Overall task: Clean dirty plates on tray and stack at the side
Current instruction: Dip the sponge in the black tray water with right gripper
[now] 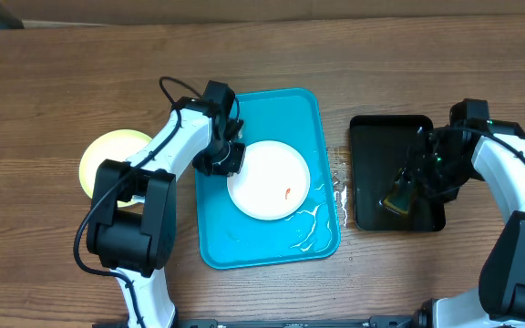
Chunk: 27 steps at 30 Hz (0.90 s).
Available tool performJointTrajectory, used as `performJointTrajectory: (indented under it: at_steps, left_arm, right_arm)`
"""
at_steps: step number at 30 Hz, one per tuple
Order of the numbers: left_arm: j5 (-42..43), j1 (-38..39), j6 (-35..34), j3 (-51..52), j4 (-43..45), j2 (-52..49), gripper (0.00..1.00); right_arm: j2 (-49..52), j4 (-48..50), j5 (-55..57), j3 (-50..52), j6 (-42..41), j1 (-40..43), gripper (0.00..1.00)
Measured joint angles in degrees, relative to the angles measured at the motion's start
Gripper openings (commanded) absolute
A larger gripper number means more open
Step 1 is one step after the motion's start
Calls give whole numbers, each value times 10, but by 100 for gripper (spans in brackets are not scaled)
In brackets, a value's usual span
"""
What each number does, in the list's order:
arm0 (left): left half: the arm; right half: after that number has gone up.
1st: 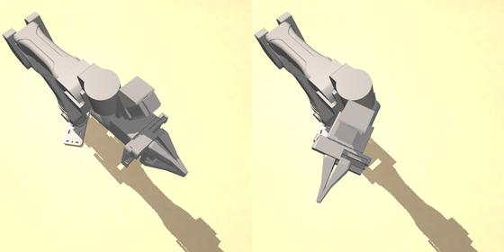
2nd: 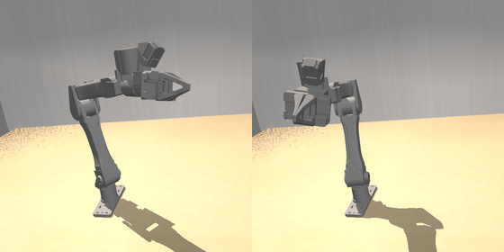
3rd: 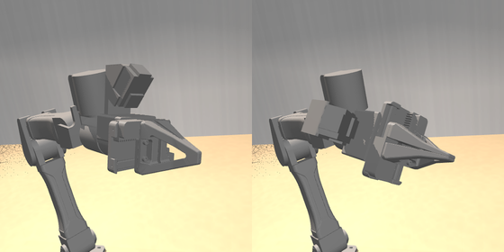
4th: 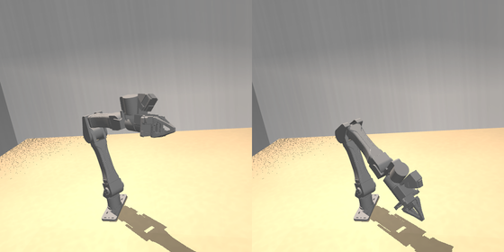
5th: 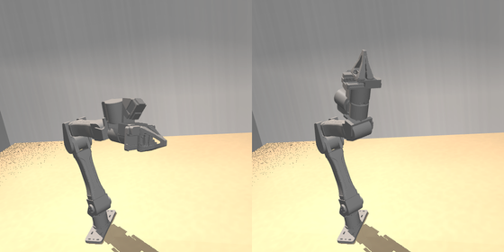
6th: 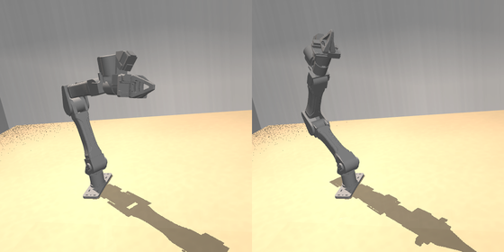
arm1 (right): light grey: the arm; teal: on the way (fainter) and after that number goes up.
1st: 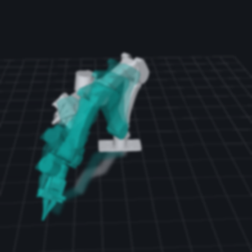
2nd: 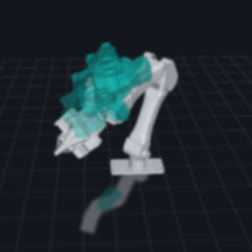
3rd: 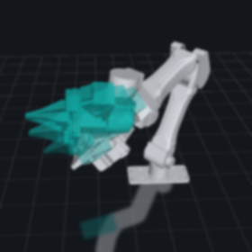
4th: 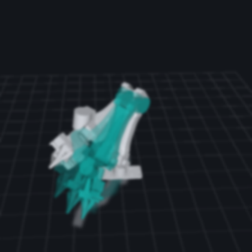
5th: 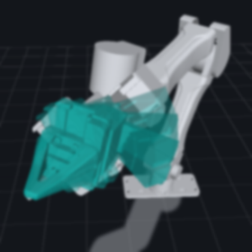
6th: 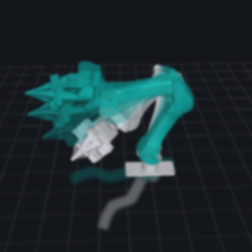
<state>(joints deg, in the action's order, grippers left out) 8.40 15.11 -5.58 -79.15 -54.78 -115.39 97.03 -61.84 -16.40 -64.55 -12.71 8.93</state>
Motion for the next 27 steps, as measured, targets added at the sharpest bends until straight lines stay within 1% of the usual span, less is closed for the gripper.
performJointTrajectory:
  at_steps: [2, 6, 7, 9, 11, 13, 16, 18, 20, 23, 25, 27]
  left_arm:
    - [2, -3, -34, 1, -24, 0, 4]
    - [4, -7, -73, 2, -41, 0, 4]
    - [5, -7, -82, 2, -41, 0, 4]
    - [10, -7, -96, 3, -37, 0, 4]
    - [20, -9, -104, 4, -27, 0, 4]
    - [29, -11, -110, 4, -19, 0, 4]
    - [35, -14, -113, 4, -14, 0, 4]
    - [36, -14, -115, 4, -14, 0, 5]
    - [36, -14, -116, 5, -13, 0, 8]
    - [36, -14, -121, 5, -13, 0, 9]
    - [36, -14, -121, 5, -13, 0, 10]
    - [36, -14, -121, 5, -13, 0, 10]
  right_arm:
    - [0, -16, -3, -8, 8, -2, 52]
    - [-3, -62, 20, -25, 8, -18, 52]
    - [-4, -71, 25, -26, 7, -23, 48]
    - [-5, -71, 35, -25, 0, -30, 37]
    - [-5, -57, 47, -21, -13, -36, 31]
    - [-6, -28, 64, -4, -32, -42, 27]
    - [-6, 35, 82, 55, -63, -45, 19]
    - [-6, 53, 82, 76, -68, -45, 15]
    - [-9, 98, 75, 107, -77, -45, 5]
    - [-16, 151, 61, 141, -89, -44, 4]
    - [-23, 156, 63, 147, -90, -44, 4]
    - [-23, 137, 68, 140, -91, -45, 4]
